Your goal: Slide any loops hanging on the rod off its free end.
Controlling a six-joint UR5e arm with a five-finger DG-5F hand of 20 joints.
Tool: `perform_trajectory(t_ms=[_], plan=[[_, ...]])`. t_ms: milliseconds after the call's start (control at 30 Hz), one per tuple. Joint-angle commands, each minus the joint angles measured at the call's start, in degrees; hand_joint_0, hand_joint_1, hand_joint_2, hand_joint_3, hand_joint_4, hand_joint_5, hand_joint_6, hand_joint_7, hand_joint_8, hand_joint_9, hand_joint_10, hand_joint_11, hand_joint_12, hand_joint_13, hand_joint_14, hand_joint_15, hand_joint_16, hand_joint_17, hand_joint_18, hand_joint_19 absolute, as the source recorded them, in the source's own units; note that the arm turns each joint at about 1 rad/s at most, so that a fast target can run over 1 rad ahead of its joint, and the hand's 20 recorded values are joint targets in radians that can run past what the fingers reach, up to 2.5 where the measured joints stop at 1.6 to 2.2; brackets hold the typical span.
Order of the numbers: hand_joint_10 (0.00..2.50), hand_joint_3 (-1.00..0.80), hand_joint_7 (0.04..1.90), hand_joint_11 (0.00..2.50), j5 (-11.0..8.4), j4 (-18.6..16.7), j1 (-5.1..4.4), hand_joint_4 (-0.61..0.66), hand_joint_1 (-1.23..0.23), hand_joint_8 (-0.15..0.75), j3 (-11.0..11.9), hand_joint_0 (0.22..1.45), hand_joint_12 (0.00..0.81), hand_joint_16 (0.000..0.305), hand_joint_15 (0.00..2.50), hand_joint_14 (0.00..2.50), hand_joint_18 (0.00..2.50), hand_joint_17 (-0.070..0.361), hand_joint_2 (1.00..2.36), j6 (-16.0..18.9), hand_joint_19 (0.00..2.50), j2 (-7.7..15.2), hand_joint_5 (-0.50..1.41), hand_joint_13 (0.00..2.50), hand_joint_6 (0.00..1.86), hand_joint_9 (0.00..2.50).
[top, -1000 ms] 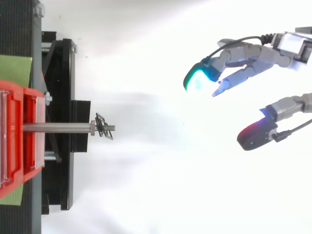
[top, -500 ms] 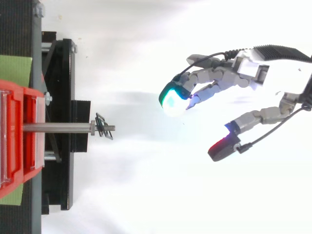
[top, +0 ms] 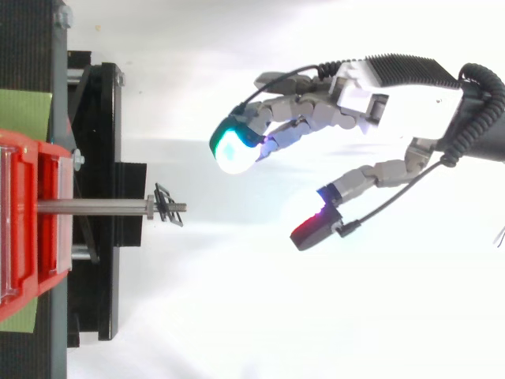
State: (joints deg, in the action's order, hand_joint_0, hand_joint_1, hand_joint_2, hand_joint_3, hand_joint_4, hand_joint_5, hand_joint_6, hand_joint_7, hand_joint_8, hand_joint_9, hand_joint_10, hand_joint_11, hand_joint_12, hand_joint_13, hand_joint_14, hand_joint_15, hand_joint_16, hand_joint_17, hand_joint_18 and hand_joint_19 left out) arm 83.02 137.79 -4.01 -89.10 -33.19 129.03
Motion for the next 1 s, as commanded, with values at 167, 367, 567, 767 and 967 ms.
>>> perform_trajectory(t_ms=[167,367,567,767,967], plan=[[0.0,-0.48,0.75,0.1,3.47,-1.47,1.38,0.27,-0.66,0.283,6.74,0.51,0.349,0.05,0.08,0.0,0.18,0.113,1.0,-0.91,0.11,6.59,-0.17,0.48,0.5,0.75],[0.0,-0.48,0.75,0.12,6.81,-2.17,1.99,0.27,-0.66,0.286,10.7,0.52,0.352,0.05,0.09,0.0,0.21,0.113,1.0,-1.35,0.14,8.08,-0.17,0.51,0.5,0.77],[0.0,-0.48,0.75,0.13,7.86,-5.25,1.99,0.28,-0.66,0.284,11.05,0.53,0.353,0.049,0.12,0.0,0.24,0.111,1.0,-4.34,0.16,8.26,-0.16,0.53,0.5,0.78],[0.0,-0.47,0.75,0.15,8.39,-10.0,1.99,0.28,-0.66,0.287,11.31,0.53,0.349,0.048,0.13,0.0,0.28,0.109,1.0,-4.6,0.19,10.98,-0.16,0.56,0.5,0.81],[0.0,-0.47,0.76,0.17,10.15,-11.67,2.08,0.3,-0.64,0.293,12.1,0.54,0.346,0.048,0.15,0.0,0.32,0.108,1.0,-3.28,0.21,11.69,-0.15,0.58,0.5,0.83]])
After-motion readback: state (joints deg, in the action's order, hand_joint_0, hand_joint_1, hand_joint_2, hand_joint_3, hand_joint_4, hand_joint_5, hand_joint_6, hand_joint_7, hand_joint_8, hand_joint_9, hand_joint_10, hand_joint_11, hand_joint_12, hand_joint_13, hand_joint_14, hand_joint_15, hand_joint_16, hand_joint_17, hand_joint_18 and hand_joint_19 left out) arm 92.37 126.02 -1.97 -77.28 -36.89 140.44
